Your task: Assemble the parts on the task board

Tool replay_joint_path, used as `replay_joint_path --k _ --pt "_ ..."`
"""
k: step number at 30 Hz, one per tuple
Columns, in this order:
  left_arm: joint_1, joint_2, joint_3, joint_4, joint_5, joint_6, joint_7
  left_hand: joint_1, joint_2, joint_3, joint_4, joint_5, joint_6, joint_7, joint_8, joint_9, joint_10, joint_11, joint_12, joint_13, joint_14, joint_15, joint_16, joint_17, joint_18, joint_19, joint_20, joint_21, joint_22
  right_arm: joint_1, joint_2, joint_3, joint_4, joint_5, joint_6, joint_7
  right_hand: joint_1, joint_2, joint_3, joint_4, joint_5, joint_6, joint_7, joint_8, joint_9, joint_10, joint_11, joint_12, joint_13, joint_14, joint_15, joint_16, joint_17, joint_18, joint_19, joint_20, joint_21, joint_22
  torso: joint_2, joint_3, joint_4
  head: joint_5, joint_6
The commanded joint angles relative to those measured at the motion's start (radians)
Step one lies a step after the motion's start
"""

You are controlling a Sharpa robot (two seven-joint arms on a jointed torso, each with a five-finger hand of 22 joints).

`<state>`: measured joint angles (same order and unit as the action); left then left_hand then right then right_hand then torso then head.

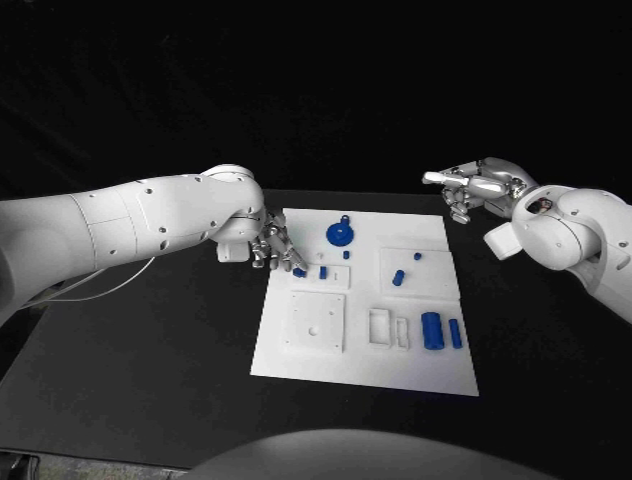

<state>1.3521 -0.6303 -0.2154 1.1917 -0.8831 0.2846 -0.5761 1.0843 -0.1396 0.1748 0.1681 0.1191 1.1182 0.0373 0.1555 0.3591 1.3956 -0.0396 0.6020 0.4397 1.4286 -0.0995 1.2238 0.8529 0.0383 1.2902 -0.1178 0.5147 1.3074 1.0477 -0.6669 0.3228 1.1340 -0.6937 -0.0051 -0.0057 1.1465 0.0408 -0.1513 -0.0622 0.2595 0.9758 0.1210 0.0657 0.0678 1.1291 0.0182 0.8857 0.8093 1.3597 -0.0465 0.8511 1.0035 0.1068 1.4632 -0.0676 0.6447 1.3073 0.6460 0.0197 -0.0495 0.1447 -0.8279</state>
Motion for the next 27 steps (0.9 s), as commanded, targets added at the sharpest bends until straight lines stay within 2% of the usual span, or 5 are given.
replay_joint_path --k 1,10,15,27 --pt "0.002 -0.004 0.005 0.006 -0.001 0.012 -0.001 0.002 -0.005 0.000 0.007 -0.004 0.003 -0.001 0.007 0.003 0.006 -0.003 0.003 0.000 0.008 -0.002 0.004 0.001 0.015 0.007 0.000 -0.002 0.017 0.000 0.000 0.000 0.001 -0.005 0.012 0.006 0.006 0.008 -0.001 -0.004 0.004 0.001 0.000 -0.002 -0.001 0.006 -0.001 -0.006 -0.001 0.000 -0.005 -0.003 -0.001 0.011 0.046 -0.003 -0.004 0.074 0.000 0.0002 0.0000 0.000 0.001" --pt "0.003 -0.002 0.010 0.009 0.016 0.042 -0.003 0.006 0.010 -0.001 -0.007 0.008 0.000 0.000 0.005 0.003 0.006 -0.003 0.001 0.000 0.007 0.000 0.004 0.003 0.015 0.004 0.002 -0.002 0.018 0.000 0.000 0.000 0.001 -0.005 0.013 0.006 0.006 0.008 -0.001 -0.004 0.004 0.001 0.000 -0.002 -0.001 0.006 -0.001 -0.006 -0.001 0.000 -0.005 -0.003 -0.001 0.011 0.046 -0.003 -0.004 0.074 0.000 -0.0004 -0.0003 0.004 -0.002" --pt "0.003 0.002 0.009 0.004 0.021 0.052 -0.005 0.004 0.036 -0.010 -0.040 0.019 0.000 0.002 -0.003 -0.003 0.004 -0.001 0.002 0.001 0.006 0.001 0.004 0.004 0.016 0.003 0.003 -0.001 0.018 0.000 0.000 0.000 0.002 -0.005 0.013 0.006 0.006 0.008 -0.001 -0.004 0.004 0.001 0.000 -0.002 -0.001 0.006 -0.001 -0.006 -0.001 0.000 -0.005 -0.003 -0.001 0.011 0.046 -0.003 -0.004 0.074 0.000 0.0000 0.0000 0.005 -0.003" --pt "-0.002 0.014 0.006 -0.014 0.022 0.065 -0.004 0.006 0.046 -0.013 -0.055 0.024 -0.003 0.003 -0.007 -0.007 0.001 -0.001 0.002 0.001 0.005 0.001 0.003 0.003 0.017 0.002 0.004 0.000 0.018 0.000 0.000 0.000 0.002 -0.005 0.013 0.006 0.006 0.008 -0.001 -0.004 0.004 0.001 0.000 -0.002 -0.001 0.006 -0.001 -0.006 -0.001 0.000 -0.005 -0.003 -0.001 0.011 0.046 -0.003 -0.004 0.074 0.000 -0.0004 0.0002 0.003 -0.004"
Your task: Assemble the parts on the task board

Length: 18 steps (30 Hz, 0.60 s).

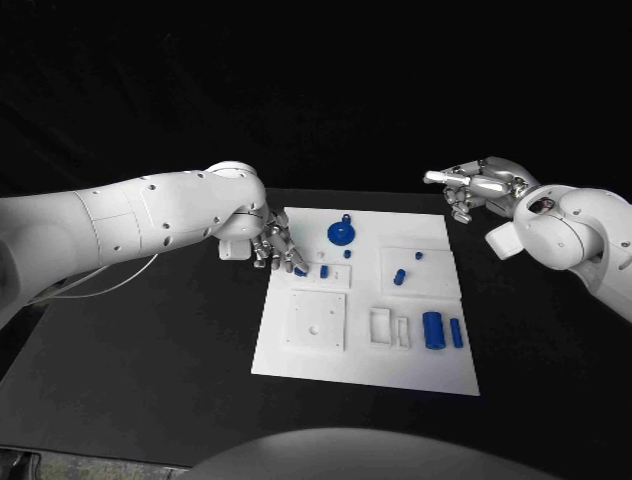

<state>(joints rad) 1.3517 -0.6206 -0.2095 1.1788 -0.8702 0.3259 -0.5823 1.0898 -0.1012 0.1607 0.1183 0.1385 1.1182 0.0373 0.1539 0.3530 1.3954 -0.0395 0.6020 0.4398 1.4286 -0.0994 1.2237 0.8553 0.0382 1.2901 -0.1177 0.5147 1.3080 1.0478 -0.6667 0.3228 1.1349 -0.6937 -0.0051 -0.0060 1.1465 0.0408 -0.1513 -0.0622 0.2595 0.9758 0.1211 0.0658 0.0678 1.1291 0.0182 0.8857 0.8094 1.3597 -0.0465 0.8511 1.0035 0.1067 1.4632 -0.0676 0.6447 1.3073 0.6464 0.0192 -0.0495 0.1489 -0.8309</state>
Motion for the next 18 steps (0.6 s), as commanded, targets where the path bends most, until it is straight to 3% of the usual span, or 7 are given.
replay_joint_path --k 1,5,11,18 --pt "-0.002 0.006 0.000 -0.003 0.009 0.024 0.003 0.000 0.011 0.000 -0.009 0.005 -0.005 0.004 -0.006 -0.002 0.001 -0.001 0.002 0.001 0.004 0.001 0.003 0.000 0.017 0.002 0.004 0.000 0.017 0.000 0.000 0.000 0.001 -0.005 0.013 0.007 0.006 0.008 -0.001 -0.004 0.004 0.001 0.000 -0.002 -0.001 0.006 -0.001 -0.006 -0.001 0.000 -0.005 -0.003 -0.001 0.011 0.046 -0.003 -0.004 0.074 0.000 0.0001 0.0000 -0.001 -0.002" --pt "-0.006 0.010 0.000 -0.008 0.009 0.026 0.005 0.001 0.017 -0.003 -0.016 0.005 -0.009 0.006 -0.010 -0.006 0.000 0.000 0.003 0.002 0.004 0.002 0.003 -0.001 0.018 0.001 0.004 -0.001 0.017 0.000 0.000 0.000 0.002 -0.005 0.013 0.007 0.006 0.008 -0.001 -0.004 0.004 0.001 0.000 -0.002 -0.001 0.006 -0.001 -0.006 -0.001 0.000 -0.005 -0.003 -0.001 0.011 0.046 -0.003 -0.004 0.074 0.000 0.0001 -0.0005 -0.003 -0.004" --pt "-0.009 0.013 -0.001 -0.015 0.009 0.026 0.007 0.005 0.046 -0.018 -0.048 0.006 -0.010 0.006 -0.013 -0.015 -0.002 0.000 0.003 0.002 0.003 0.002 0.003 -0.002 0.019 -0.001 0.005 0.000 0.017 0.000 0.000 0.000 0.001 -0.005 0.013 0.007 0.006 0.008 -0.001 -0.004 0.004 0.001 0.000 -0.002 -0.001 0.006 -0.001 -0.006 -0.001 0.000 -0.005 -0.003 -0.001 0.011 0.046 -0.003 -0.004 0.074 0.000 0.0004 -0.0006 -0.003 -0.007" --pt "-0.012 0.017 -0.001 -0.023 0.011 0.020 0.014 0.054 0.128 -0.030 -0.123 0.011 -0.026 0.012 -0.030 -0.038 -0.007 0.002 0.004 0.002 0.000 0.004 0.001 -0.006 0.021 -0.003 0.008 -0.002 0.017 0.000 0.000 0.000 0.002 -0.005 0.014 0.007 0.005 0.011 -0.001 -0.005 0.003 0.002 0.000 -0.002 -0.001 0.007 -0.001 -0.006 -0.001 0.000 -0.005 -0.003 -0.001 0.011 0.047 -0.003 -0.001 0.074 0.000 0.0004 -0.0004 -0.003 -0.007"
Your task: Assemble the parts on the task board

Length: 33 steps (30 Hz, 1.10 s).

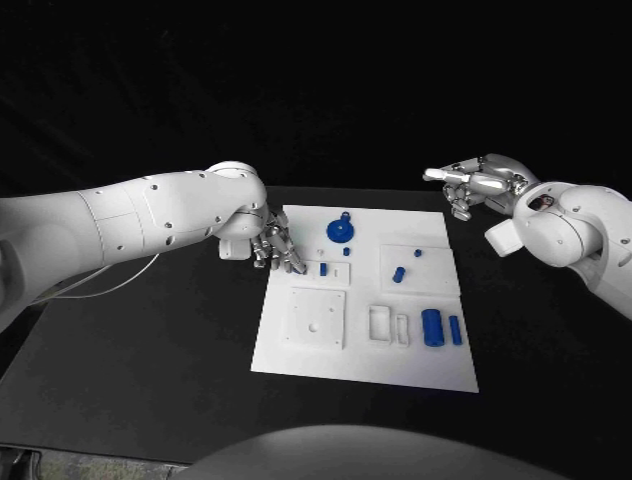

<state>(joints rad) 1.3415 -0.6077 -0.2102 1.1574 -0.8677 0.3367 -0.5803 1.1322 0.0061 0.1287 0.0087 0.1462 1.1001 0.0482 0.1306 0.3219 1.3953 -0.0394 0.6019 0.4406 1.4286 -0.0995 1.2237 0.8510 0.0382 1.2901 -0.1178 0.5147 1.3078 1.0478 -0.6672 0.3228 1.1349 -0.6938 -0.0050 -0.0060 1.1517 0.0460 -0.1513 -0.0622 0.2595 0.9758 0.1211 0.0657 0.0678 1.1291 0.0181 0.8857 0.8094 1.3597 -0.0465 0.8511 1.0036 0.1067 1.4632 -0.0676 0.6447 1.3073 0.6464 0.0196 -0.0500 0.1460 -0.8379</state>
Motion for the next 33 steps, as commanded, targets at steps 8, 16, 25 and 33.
replay_joint_path --k 8,16,25,33 --pt "-0.009 0.008 0.000 -0.008 0.031 0.002 0.026 0.057 0.069 0.010 -0.059 0.011 -0.014 0.007 -0.020 -0.054 -0.013 0.005 0.007 0.003 -0.002 0.010 0.001 -0.005 0.027 -0.006 0.016 -0.003 0.018 0.000 0.000 0.000 0.002 -0.005 0.015 0.007 -0.001 0.008 -0.001 -0.003 0.003 0.002 0.000 -0.003 -0.001 0.007 -0.002 -0.006 -0.001 0.001 -0.005 -0.002 0.000 0.011 0.047 -0.003 -0.002 0.074 -0.001 0.0000 0.0003 -0.003 -0.001" --pt "-0.011 0.009 -0.001 -0.013 0.073 -0.008 0.036 0.075 0.097 0.027 -0.098 0.085 -0.033 0.016 -0.024 -0.088 -0.017 0.009 0.009 0.004 -0.004 0.015 0.003 -0.005 0.032 -0.010 0.022 -0.001 0.018 -0.001 -0.001 0.000 0.002 -0.005 0.016 0.006 -0.001 0.008 -0.001 -0.003 0.003 0.002 0.000 -0.003 -0.001 0.007 -0.002 -0.006 -0.001 0.001 -0.005 -0.002 0.000 0.011 0.047 -0.003 -0.002 0.074 0.000 0.0006 0.0001 -0.002 0.001" --pt "-0.011 0.006 -0.002 -0.016 0.099 -0.001 0.035 0.066 0.109 0.051 -0.133 0.138 -0.043 0.025 -0.020 -0.169 -0.021 0.012 0.012 0.004 -0.005 0.018 0.007 -0.007 0.038 -0.015 0.026 0.007 0.018 -0.001 -0.002 0.000 0.002 -0.005 0.017 0.006 0.001 0.009 -0.001 -0.004 0.006 0.003 -0.001 -0.002 -0.001 0.007 -0.002 -0.005 0.000 0.001 -0.005 -0.002 0.000 0.011 0.047 -0.003 0.000 0.075 -0.001 0.0005 -0.0001 -0.002 0.000" --pt "-0.011 -0.004 -0.002 -0.015 0.117 -0.014 0.037 0.068 0.121 0.107 -0.185 0.257 -0.031 0.027 -0.003 -0.167 -0.018 0.012 0.007 -0.001 -0.004 0.018 0.012 0.000 0.041 -0.018 0.027 0.014 0.019 -0.001 -0.002 0.000 0.002 -0.005 0.018 0.006 0.001 0.009 0.000 -0.004 0.005 0.004 -0.001 -0.002 -0.001 0.008 -0.002 -0.005 0.000 0.002 -0.005 -0.001 0.001 0.010 0.047 -0.003 0.001 0.075 0.000 -0.0003 0.0008 -0.003 0.002"
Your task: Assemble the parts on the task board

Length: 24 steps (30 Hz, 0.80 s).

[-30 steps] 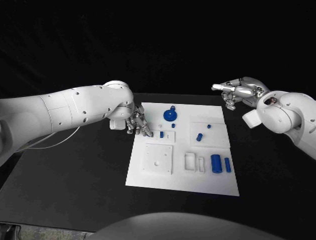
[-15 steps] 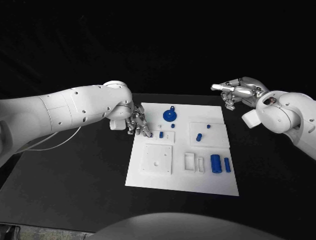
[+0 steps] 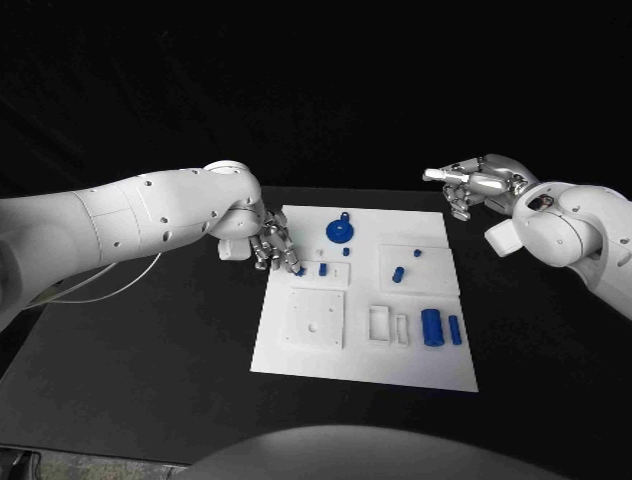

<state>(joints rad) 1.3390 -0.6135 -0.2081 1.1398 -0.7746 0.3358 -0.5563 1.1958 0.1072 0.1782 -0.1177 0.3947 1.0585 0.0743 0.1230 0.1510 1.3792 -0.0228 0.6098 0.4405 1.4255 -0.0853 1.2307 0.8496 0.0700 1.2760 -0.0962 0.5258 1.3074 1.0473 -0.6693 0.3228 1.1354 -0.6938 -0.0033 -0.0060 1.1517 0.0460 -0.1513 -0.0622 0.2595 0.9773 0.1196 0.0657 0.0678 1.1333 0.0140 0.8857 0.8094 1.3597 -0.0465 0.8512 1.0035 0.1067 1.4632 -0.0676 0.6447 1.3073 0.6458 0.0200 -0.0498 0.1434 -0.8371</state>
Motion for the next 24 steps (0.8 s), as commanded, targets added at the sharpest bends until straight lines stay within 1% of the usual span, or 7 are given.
replay_joint_path --k 1,6,10,12,13,14,24 --pt "-0.009 0.000 -0.004 0.002 0.028 -0.016 0.014 0.003 0.019 0.060 -0.063 0.013 0.018 -0.002 0.010 0.008 -0.001 -0.005 -0.002 -0.002 -0.001 0.004 0.005 0.001 0.010 -0.004 0.005 0.004 0.020 -0.001 0.000 0.000 0.002 -0.005 0.017 0.006 0.001 0.009 0.000 -0.004 0.005 0.003 0.000 -0.002 -0.001 0.004 0.002 -0.005 0.000 0.002 -0.005 -0.001 0.001 0.010 0.047 -0.003 0.001 0.075 0.000 -0.0008 0.0005 0.000 0.001" --pt "-0.009 -0.008 -0.004 0.001 0.059 -0.036 0.017 0.000 0.020 0.064 -0.082 0.019 0.036 -0.013 0.041 0.057 0.009 -0.010 -0.007 -0.007 0.002 0.000 0.009 0.008 0.008 -0.004 0.003 0.009 0.019 -0.002 0.000 0.000 0.001 -0.005 0.017 0.006 0.001 0.009 0.000 -0.004 0.005 0.003 0.000 -0.002 -0.001 0.004 0.002 -0.005 0.000 0.002 -0.005 -0.001 0.001 0.010 0.047 -0.003 0.001 0.075 0.000 -0.0012 0.0007 -0.001 0.002" --pt "-0.009 -0.014 -0.004 0.001 0.093 -0.053 0.022 -0.001 0.018 0.065 -0.094 0.022 0.038 -0.020 0.067 0.125 0.018 -0.013 -0.012 -0.011 0.005 -0.002 0.011 0.013 0.005 -0.004 0.000 0.012 0.018 -0.003 0.000 0.000 0.000 -0.005 0.018 0.006 0.001 0.009 0.000 -0.004 0.005 0.003 0.000 -0.002 -0.001 0.004 0.002 -0.005 0.000 0.002 -0.005 -0.001 0.001 0.010 0.047 -0.003 0.001 0.075 0.001 -0.0008 0.0008 0.001 0.002" --pt "-0.009 -0.018 -0.004 0.001 0.118 -0.065 0.026 -0.001 0.016 0.073 -0.102 0.024 0.034 -0.024 0.079 0.181 0.027 -0.013 -0.015 -0.013 0.007 -0.002 0.014 0.018 0.002 -0.004 -0.002 0.014 0.019 -0.003 0.000 0.000 0.000 -0.005 0.018 0.006 0.001 0.009 0.000 -0.004 0.005 0.003 0.000 -0.002 -0.001 0.004 0.002 -0.005 0.000 0.002 -0.005 -0.001 0.001 0.010 0.047 -0.003 0.001 0.075 0.000 -0.0008 0.0012 0.000 0.003" --pt "-0.009 -0.020 -0.003 0.001 0.129 -0.070 0.028 -0.002 0.016 0.074 -0.102 0.024 0.034 -0.025 0.080 0.186 0.027 -0.013 -0.015 -0.013 0.008 -0.002 0.014 0.019 0.002 -0.004 -0.002 0.014 0.019 -0.004 0.000 0.000 0.000 -0.005 0.018 0.006 0.001 0.009 0.000 -0.004 0.005 0.003 0.000 -0.002 -0.001 0.004 0.002 -0.005 0.000 0.002 -0.005 -0.001 0.001 0.010 0.047 -0.003 0.001 0.075 0.000 -0.0008 0.0010 0.000 0.003" --pt "-0.009 -0.021 -0.003 0.001 0.139 -0.074 0.029 -0.006 0.015 0.082 -0.104 0.026 0.031 -0.025 0.075 0.231 0.028 -0.014 -0.016 -0.013 0.008 -0.002 0.014 0.020 0.001 -0.005 -0.002 0.016 0.018 -0.004 0.000 0.000 0.000 -0.005 0.018 0.006 0.001 0.009 0.000 -0.004 0.005 0.003 0.000 -0.002 -0.001 0.004 0.002 -0.005 0.000 0.002 -0.005 -0.001 0.001 0.010 0.047 -0.003 0.001 0.075 0.000 -0.0008 0.0010 0.001 0.003" --pt "-0.009 -0.035 -0.003 0.005 0.240 -0.088 0.026 -0.009 0.011 0.088 -0.106 0.030 0.041 -0.028 0.069 0.262 0.029 -0.015 -0.017 -0.012 0.008 -0.003 0.013 0.021 0.000 -0.005 -0.003 0.017 0.018 -0.004 -0.002 0.000 0.006 -0.013 0.006 0.009 0.005 0.010 0.001 -0.007 0.007 0.004 0.000 -0.002 -0.001 0.005 0.001 -0.005 0.000 0.002 -0.006 -0.001 0.001 0.010 0.047 -0.004 0.004 0.075 0.000 -0.0003 0.0007 0.001 0.005"
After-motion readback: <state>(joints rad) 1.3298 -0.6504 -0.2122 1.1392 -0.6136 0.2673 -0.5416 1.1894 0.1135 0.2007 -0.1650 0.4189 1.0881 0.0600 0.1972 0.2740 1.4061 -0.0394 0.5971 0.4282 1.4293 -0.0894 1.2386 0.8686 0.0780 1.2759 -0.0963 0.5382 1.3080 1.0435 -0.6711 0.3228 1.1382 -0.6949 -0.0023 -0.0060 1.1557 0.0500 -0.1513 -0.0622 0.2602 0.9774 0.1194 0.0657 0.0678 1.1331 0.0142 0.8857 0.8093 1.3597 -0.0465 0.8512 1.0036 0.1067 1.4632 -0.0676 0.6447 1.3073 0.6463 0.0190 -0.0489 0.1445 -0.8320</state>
